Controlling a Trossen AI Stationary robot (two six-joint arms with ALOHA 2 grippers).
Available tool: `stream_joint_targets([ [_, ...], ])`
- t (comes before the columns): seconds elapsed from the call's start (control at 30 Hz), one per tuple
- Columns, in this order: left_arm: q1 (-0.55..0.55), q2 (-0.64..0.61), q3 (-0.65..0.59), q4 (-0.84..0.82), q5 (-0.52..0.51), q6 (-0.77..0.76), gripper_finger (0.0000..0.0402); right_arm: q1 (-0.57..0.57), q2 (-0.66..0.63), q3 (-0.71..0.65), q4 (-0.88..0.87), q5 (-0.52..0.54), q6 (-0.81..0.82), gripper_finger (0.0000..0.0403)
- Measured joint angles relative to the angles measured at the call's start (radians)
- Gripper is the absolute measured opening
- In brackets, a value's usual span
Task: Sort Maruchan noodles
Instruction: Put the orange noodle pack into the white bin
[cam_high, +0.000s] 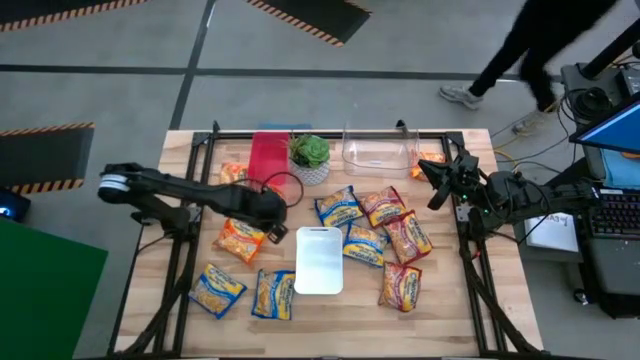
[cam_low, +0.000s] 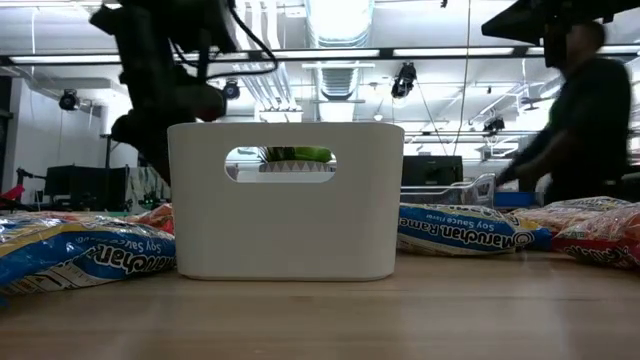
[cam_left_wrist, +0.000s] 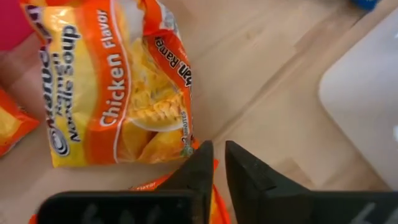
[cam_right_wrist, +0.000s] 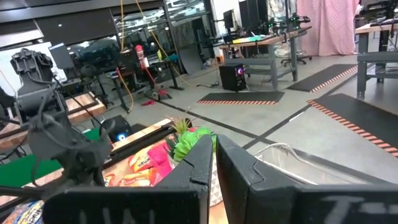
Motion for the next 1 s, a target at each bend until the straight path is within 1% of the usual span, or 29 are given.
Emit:
stream_joint_targets([
  [0.1,0.000,0.055,0.028,-0.037,-0.038,0.007,0.0078,0.000,0.000,-0.001,0.000,0.000,0.000,0.0013],
  [0.2,0.000,0.098,0.052,-0.070,-0.121,0.007,0.0121,0.000,0.000,-0.001,0.000,0.000,-0.003,0.0013],
  [0.3,0.000,0.130,0.065,-0.067,-0.180,0.008,0.0158,0.000,0.000,-0.002,0.000,0.000,-0.003,0.0013],
  [0.37,0.000,0.150,0.068,-0.060,-0.205,0.023,0.0176,0.000,0.000,-0.002,-0.001,0.000,-0.010,0.0013],
  [0.47,0.000,0.184,0.068,-0.057,-0.208,0.037,0.0192,0.000,0.000,-0.002,-0.002,0.000,-0.016,0.0013],
  [0.6,-0.001,0.231,0.068,-0.053,-0.212,0.038,0.0196,0.000,0.000,-0.002,-0.003,0.000,-0.017,0.0013],
  [0.7,-0.002,0.262,0.068,-0.051,-0.233,0.038,0.0196,0.000,0.000,-0.002,-0.003,0.000,-0.018,0.0013],
  [0.8,-0.002,0.281,0.068,-0.049,-0.238,0.044,0.0191,0.000,0.000,-0.003,-0.003,0.000,-0.019,0.0013],
  [0.9,-0.004,0.292,0.067,-0.049,-0.237,0.045,0.0168,0.000,0.000,-0.003,-0.003,0.000,-0.019,0.0013],
  [1.0,-0.007,0.293,0.067,-0.050,-0.237,0.045,0.0124,0.000,0.000,-0.003,-0.004,0.000,-0.021,0.0013],
])
